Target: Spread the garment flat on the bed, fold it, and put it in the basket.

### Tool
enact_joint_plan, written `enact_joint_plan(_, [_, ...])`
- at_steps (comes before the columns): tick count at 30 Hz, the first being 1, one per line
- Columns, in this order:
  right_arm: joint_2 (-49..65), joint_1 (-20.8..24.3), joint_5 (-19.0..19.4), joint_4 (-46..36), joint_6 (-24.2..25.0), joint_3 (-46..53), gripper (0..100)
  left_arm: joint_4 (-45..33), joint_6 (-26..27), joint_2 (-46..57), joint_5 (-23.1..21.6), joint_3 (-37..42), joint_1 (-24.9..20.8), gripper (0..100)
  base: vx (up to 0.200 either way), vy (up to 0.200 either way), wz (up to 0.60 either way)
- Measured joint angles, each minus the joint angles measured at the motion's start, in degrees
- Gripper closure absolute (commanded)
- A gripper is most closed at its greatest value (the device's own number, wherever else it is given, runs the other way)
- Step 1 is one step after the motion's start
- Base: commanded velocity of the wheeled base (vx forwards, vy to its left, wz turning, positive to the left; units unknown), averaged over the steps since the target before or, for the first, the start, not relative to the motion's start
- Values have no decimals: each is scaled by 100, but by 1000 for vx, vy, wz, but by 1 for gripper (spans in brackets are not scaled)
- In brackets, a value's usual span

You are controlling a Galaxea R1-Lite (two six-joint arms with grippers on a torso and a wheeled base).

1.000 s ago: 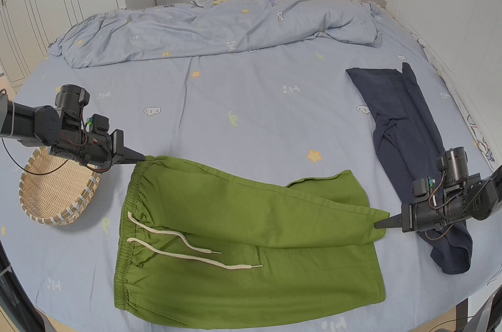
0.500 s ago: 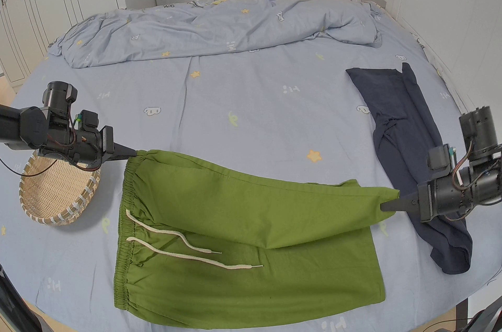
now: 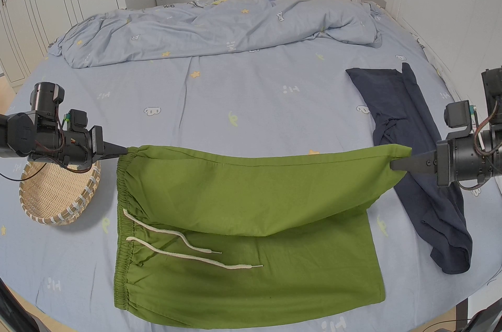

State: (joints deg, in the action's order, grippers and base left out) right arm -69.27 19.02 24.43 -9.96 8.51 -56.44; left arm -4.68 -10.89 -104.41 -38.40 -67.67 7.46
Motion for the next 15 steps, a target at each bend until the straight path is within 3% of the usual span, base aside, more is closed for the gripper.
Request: enact_joint_plan(15, [-2291, -271, -1295, 1586, -205, -1321, 100, 700, 9, 33, 15, 163, 138, 100, 0, 0, 0])
